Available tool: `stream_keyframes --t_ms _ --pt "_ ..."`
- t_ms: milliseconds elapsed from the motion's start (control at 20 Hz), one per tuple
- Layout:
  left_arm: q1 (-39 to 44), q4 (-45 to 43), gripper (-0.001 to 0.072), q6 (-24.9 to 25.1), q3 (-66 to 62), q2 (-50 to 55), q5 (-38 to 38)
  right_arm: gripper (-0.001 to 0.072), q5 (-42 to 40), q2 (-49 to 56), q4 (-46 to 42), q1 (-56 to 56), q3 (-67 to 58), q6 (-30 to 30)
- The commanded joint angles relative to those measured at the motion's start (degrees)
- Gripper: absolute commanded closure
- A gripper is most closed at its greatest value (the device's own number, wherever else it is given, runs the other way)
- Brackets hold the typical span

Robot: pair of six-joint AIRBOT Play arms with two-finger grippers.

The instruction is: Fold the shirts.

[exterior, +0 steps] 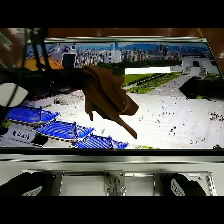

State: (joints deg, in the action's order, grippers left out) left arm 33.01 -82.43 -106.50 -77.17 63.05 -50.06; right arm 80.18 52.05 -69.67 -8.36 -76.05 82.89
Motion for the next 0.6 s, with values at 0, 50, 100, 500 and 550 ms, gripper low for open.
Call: stream_keyframes --t_ms 0,50,100,500,550 --pt "1.73 1.57 0.0666 -7.06 11.91 3.5 1.16 0.0081 -0.26 0.96 2.91 0.02 10.38 0.44" --pt "2.16 3.78 0.0665 -7.17 14.69 5.35 2.54 0.0081 -2.75 1.73 3.82 0.02 14.93 0.42" --pt "2.47 5.92 0.0666 -7.19 16.39 7.17 3.8 0.0081 -5.35 2.73 4.9 0.02 19.19 0.2" --pt "-8.83 7.45 0.0019 -1.57 15.41 10.88 -10.38 0.0078 -9.25 16.24 19.47 0.0 28.33 -9.09" --pt "-12.13 7.41 0.002 2.29 15.45 10.14 -15.96 0.0078 -8.61 17.73 19.98 0.02 28.33 -9.55"
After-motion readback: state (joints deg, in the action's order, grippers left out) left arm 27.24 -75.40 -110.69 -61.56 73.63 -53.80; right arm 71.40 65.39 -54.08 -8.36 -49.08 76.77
